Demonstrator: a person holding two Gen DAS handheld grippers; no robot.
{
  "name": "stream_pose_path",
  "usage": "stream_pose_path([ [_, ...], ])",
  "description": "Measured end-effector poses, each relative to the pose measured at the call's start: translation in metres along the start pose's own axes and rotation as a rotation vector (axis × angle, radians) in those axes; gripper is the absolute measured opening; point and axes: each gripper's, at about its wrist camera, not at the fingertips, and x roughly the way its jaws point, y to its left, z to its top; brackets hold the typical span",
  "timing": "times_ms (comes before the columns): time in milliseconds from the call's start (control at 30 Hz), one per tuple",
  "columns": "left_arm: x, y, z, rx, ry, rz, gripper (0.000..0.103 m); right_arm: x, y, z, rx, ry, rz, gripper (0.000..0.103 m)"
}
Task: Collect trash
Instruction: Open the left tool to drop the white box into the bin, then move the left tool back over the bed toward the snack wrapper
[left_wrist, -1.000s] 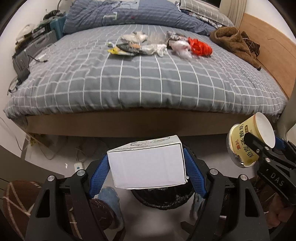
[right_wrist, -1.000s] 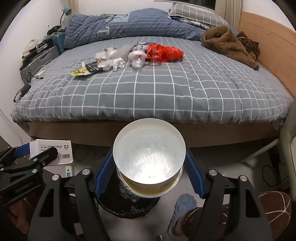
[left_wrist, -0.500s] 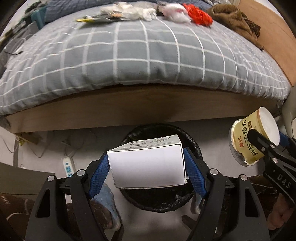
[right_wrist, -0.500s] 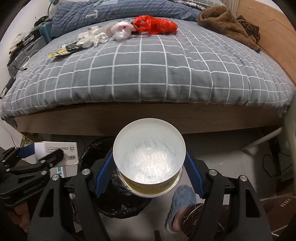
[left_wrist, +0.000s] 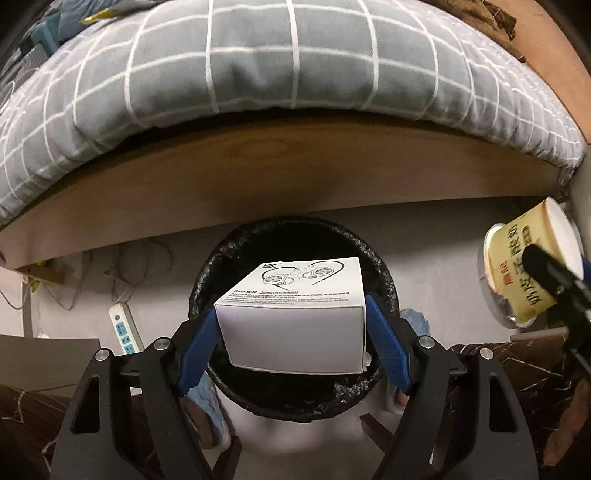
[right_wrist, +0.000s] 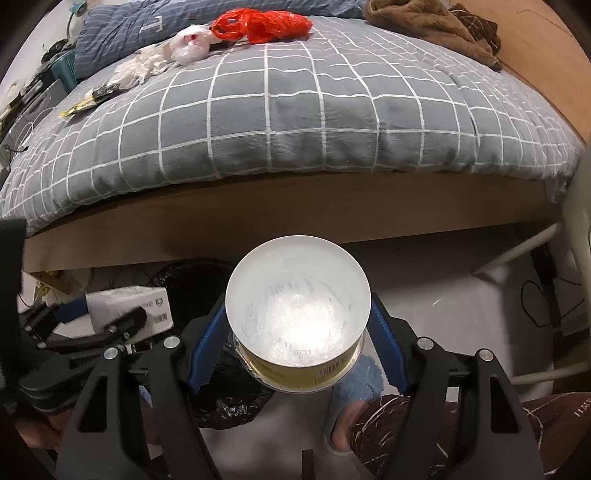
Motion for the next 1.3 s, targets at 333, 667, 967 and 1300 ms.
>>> stream_pose_path([
  [333, 0.014, 0.019, -0.009, -0.016, 0.003, 0.045, 0.091, 0.017, 0.035, 0.001, -0.051, 0.028, 0.013, 0.069],
  [667, 0.003, 0.076, -0.022, -0.099, -0.005, 0.063, 0.097, 0.028, 0.090, -0.001, -0.118, 0.064, 0.056, 0.069],
  [967, -0.009, 0.118, -0.034, -0.167, -0.021, 0.095, 0.097, 0.038, 0.129, -0.006, -0.155, 0.097, 0.093, 0.069],
  [1300, -0.011, 0.146, -0.043, -0.214, -0.023, 0.113, 0.097, 0.065, 0.155, -0.009, -0.174, 0.148, 0.099, 0.070],
])
